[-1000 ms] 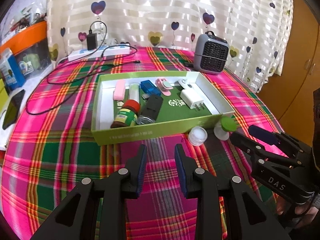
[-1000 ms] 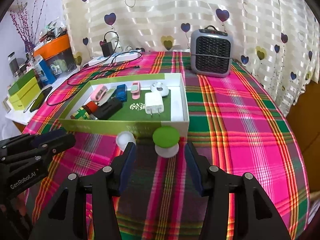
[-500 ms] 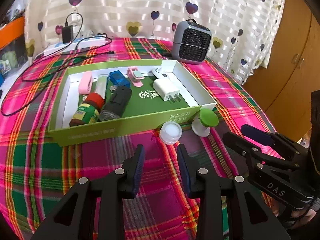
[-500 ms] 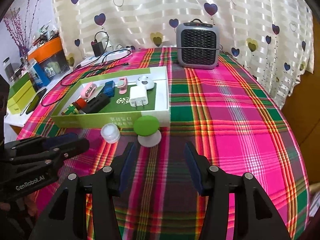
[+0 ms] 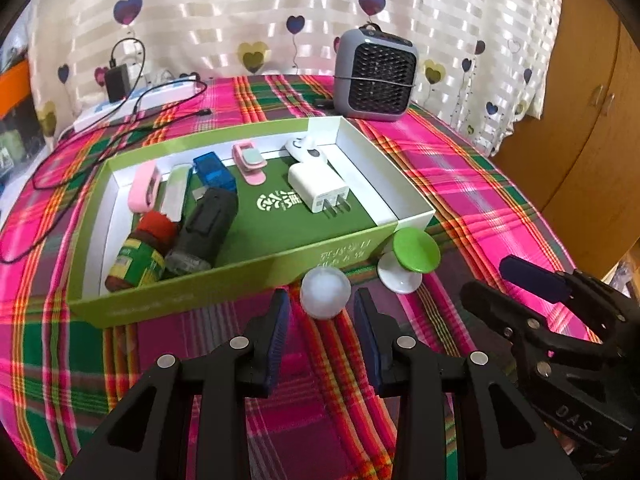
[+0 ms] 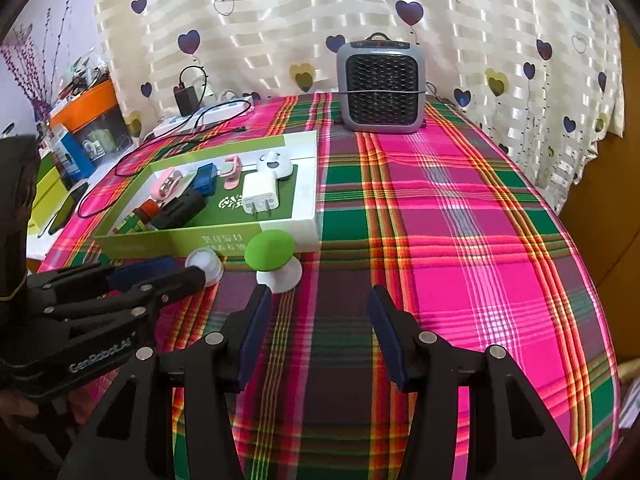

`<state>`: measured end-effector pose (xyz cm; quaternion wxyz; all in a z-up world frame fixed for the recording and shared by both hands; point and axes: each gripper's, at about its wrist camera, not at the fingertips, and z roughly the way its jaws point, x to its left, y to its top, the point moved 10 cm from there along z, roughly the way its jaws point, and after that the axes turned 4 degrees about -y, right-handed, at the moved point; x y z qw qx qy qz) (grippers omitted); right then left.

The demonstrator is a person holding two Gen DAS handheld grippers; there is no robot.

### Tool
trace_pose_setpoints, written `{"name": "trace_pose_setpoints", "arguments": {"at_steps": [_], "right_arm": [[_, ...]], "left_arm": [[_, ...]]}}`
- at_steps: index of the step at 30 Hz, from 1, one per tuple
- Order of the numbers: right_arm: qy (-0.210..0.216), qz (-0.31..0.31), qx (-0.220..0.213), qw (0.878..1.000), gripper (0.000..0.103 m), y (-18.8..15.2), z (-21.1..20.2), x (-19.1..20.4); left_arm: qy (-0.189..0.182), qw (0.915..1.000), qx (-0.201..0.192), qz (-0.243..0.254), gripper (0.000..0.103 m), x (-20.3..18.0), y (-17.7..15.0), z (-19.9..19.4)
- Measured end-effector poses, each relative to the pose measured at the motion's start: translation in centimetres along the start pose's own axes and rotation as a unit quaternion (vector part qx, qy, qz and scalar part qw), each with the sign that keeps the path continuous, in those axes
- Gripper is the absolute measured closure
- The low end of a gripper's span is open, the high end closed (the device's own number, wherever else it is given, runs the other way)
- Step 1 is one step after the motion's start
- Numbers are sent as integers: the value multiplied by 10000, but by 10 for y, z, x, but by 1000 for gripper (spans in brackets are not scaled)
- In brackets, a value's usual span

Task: Organize rigid objects
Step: 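Close the left tool on the white ball while the right tool grasps the green mushroom item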

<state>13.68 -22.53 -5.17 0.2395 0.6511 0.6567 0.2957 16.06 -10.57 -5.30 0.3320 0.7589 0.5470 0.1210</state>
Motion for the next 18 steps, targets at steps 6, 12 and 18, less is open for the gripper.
{"name": "trace_pose_setpoints", "arguments": {"at_steps": [6,12,18], "right_arm": [[-2,29,19,10000,52,0,1,-3],[26,39,37,10000,52,-1,3,-5],[42,27,54,10000,52,-1,4,-5]], "left_arm": [[99,9999,59,55,71,-2,2,8],[154,9998,101,79,71,-2,2,14],[147,9998,113,-1,71,1,2,16]]}}
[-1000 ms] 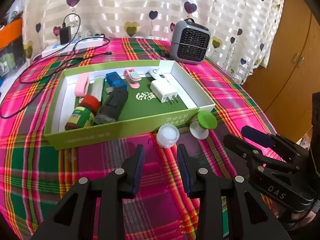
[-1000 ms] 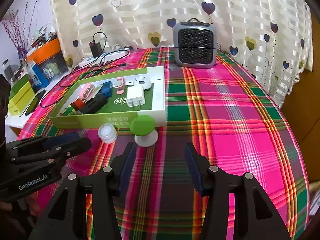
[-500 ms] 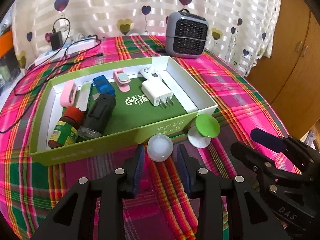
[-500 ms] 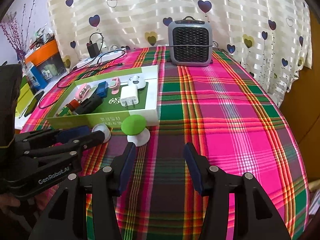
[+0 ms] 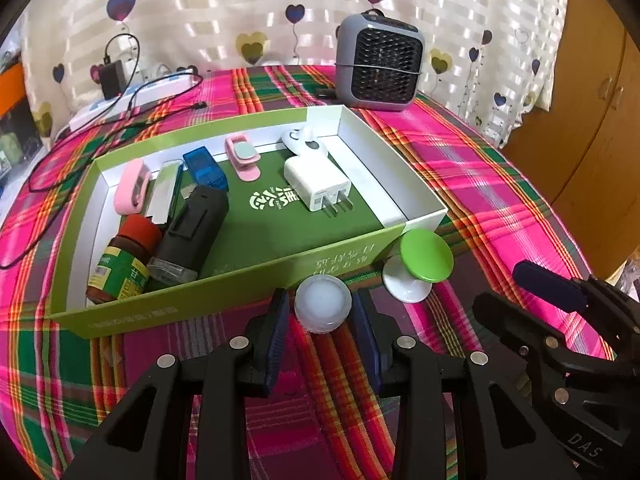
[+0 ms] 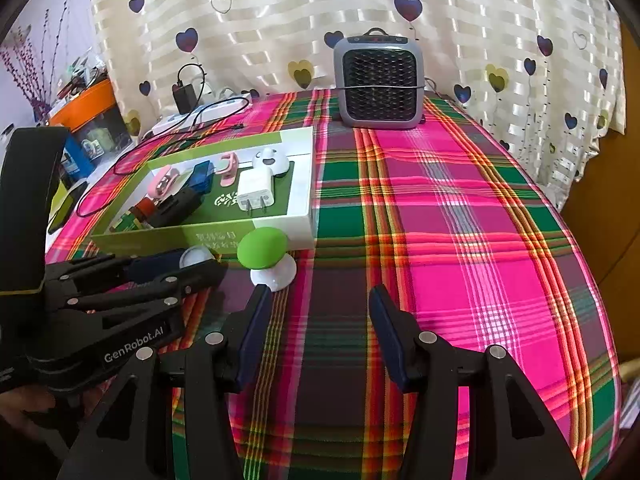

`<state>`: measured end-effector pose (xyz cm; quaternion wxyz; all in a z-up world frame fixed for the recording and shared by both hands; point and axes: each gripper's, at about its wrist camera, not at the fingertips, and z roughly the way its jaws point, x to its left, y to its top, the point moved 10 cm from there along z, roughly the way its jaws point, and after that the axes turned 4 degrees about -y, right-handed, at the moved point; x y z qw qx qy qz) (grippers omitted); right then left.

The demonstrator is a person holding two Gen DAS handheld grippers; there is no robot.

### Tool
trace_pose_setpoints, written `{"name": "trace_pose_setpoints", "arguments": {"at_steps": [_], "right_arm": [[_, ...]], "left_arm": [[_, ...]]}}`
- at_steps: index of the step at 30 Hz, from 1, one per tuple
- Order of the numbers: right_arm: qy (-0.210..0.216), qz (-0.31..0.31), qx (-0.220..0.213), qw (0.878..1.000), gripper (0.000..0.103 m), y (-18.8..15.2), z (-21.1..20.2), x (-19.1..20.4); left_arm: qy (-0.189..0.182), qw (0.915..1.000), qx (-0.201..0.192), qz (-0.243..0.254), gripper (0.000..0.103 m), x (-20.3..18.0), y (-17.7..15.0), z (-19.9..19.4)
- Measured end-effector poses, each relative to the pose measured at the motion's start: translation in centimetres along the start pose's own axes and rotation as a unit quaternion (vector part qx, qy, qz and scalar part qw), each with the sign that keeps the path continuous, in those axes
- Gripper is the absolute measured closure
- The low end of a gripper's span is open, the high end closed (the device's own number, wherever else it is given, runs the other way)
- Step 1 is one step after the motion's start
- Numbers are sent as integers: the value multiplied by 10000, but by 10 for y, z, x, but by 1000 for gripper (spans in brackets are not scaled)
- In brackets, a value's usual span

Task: Organize rigid objects
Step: 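Close the left tool on the white ball while the right tool grasps the green mushroom item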

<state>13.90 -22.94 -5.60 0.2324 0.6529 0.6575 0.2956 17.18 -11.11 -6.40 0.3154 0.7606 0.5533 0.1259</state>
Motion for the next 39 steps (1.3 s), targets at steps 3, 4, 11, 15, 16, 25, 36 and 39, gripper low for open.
{"name": "trace_pose_setpoints", "arguments": {"at_steps": [3,4,11,15,16,25,36,39], "right_arm": [[-3,1,15,10000,52,-1,1,0],[-4,0,15,10000,52,-1,1,1],[10,-47,61,10000,52,-3,4,4],[16,-70,103,9999,52,-4,6,5],[17,-79,115,9999,52,-4,7,6],[63,-259,138,9995,52,-3,10,16],[139,-544,362,9978,52,-3,26,33],[113,-563,379,9976,52,0,30,34]], "left_arm": [[-19,10000,-16,-33,71,0,0,0],[-29,10000,-23,-47,71,0,0,0],[-78,9999,-56,-134,75,2,-1,-1],[-133,9997,-79,-185,76,4,-1,-3],[-144,9997,-81,-190,76,4,-2,-3],[-189,9993,-126,-295,76,9,-5,-10],[-121,9989,-131,-440,76,21,-11,-18],[-99,9989,-121,-442,76,23,-14,-20]]}}
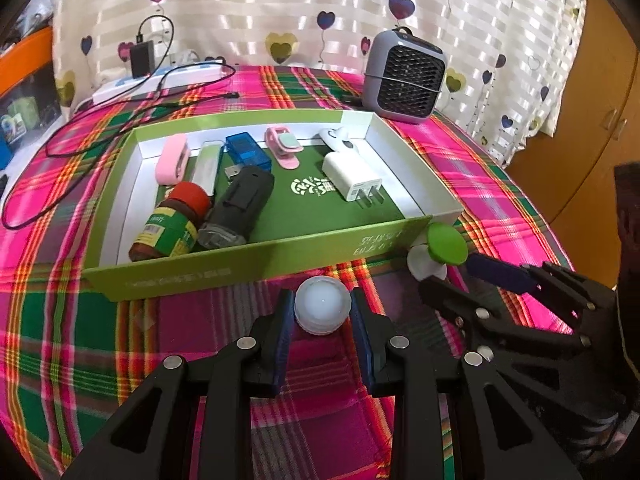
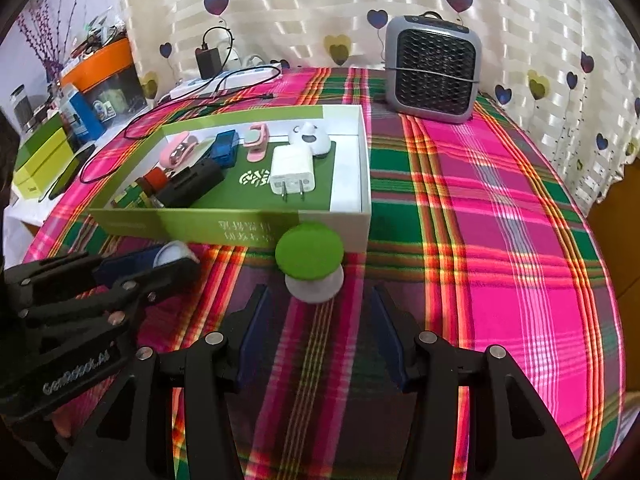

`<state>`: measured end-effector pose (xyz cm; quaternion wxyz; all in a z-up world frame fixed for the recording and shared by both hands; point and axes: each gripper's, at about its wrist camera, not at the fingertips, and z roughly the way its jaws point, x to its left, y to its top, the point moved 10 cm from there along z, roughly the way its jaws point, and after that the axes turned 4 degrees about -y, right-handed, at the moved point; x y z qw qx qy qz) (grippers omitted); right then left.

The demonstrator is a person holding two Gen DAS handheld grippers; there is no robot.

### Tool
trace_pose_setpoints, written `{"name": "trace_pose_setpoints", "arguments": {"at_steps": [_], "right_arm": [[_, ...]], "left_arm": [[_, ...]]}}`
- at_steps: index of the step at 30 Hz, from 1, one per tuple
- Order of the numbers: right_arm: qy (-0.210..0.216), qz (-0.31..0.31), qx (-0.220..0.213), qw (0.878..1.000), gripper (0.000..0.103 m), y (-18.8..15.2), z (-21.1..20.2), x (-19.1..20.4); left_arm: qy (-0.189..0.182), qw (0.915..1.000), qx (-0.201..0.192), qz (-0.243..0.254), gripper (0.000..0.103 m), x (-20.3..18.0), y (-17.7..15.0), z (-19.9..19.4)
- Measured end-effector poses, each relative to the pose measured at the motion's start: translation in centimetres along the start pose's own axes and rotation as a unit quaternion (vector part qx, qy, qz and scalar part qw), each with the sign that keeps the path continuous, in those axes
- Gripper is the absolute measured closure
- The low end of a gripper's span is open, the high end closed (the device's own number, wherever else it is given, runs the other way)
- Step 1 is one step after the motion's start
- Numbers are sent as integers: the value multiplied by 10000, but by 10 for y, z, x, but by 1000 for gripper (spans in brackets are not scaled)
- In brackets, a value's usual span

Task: Organize rigid objects
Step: 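Lift the white ball and green mushroom item and carry both toward the box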

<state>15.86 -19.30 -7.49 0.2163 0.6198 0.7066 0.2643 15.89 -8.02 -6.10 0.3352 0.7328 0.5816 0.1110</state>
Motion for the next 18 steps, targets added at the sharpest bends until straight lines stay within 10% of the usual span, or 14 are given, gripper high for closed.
{"name": "trace_pose_setpoints", "arguments": {"at_steps": [18], "right_arm": [[-297,-4,109,9995,52,12,15,-2]], "left_arm": [[16,9999,37,-122,76,8,-4,-1]]}}
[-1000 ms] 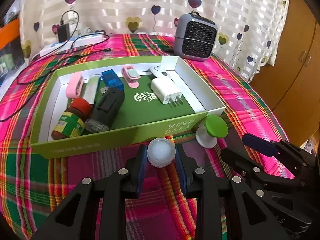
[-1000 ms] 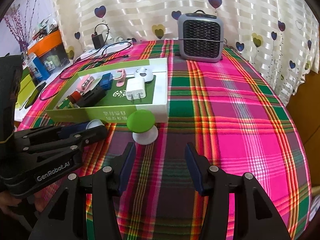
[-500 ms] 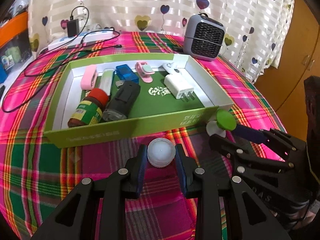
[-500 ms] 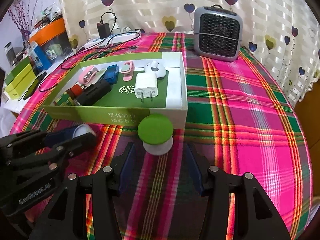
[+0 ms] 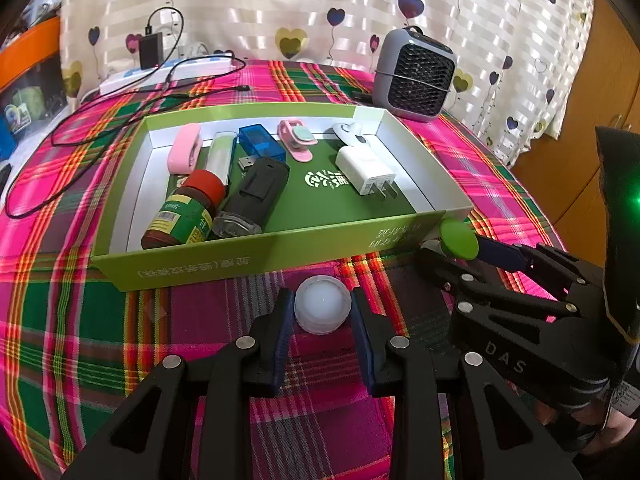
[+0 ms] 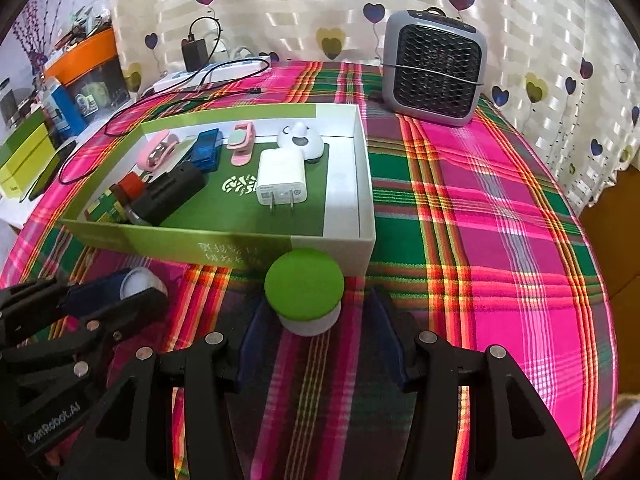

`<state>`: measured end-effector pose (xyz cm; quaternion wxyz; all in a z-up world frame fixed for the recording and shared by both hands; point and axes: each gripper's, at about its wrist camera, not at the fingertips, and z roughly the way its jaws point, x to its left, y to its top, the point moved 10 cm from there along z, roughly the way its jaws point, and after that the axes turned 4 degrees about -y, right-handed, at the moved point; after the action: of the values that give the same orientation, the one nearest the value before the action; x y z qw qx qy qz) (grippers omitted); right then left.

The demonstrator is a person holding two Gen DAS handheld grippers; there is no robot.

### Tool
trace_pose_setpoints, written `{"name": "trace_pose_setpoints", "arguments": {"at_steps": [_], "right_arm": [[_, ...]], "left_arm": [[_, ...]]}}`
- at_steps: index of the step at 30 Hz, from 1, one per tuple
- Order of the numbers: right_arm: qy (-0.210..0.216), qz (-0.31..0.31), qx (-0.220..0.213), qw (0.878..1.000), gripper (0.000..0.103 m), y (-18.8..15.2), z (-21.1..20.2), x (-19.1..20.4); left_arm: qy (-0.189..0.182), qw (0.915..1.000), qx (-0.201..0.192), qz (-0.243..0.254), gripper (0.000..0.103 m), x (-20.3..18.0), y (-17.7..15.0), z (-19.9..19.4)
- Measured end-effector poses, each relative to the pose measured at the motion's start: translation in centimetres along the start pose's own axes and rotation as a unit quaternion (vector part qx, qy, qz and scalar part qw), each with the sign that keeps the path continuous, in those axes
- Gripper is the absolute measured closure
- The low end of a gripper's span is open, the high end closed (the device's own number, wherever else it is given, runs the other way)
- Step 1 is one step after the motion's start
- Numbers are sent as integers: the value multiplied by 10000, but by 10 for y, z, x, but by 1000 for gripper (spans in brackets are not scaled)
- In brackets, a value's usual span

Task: Organize rigid objects
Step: 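Lift the white ball and green mushroom item and carry both toward the box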

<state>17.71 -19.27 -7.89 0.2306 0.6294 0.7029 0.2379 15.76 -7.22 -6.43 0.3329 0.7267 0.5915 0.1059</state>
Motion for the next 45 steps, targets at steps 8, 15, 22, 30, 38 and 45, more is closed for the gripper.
{"name": "trace_pose_setpoints", "arguments": {"at_steps": [8,15,22,30,38,45], "right_arm": [[-26,69,-3,10000,52,3,2,-1],[-57,134,-14,9999,59,3,1,-4],[-73,190,-29,9998,68,3,1,-6],[-39,216,-33,9998,68,3,1,-7],[-39,216,-37,9998,68,3,1,-7],[-37,218,-38,9997,68,2,1,-7]], "left_arm": [[19,10000,-6,18,76,0,0,0],[44,10000,-6,40,76,-1,0,0],[78,9999,-7,68,76,-2,0,0],[97,9999,-7,85,76,-1,-1,1],[97,9999,-9,84,76,-2,-1,1],[100,9999,-10,86,76,-2,0,1]]}}
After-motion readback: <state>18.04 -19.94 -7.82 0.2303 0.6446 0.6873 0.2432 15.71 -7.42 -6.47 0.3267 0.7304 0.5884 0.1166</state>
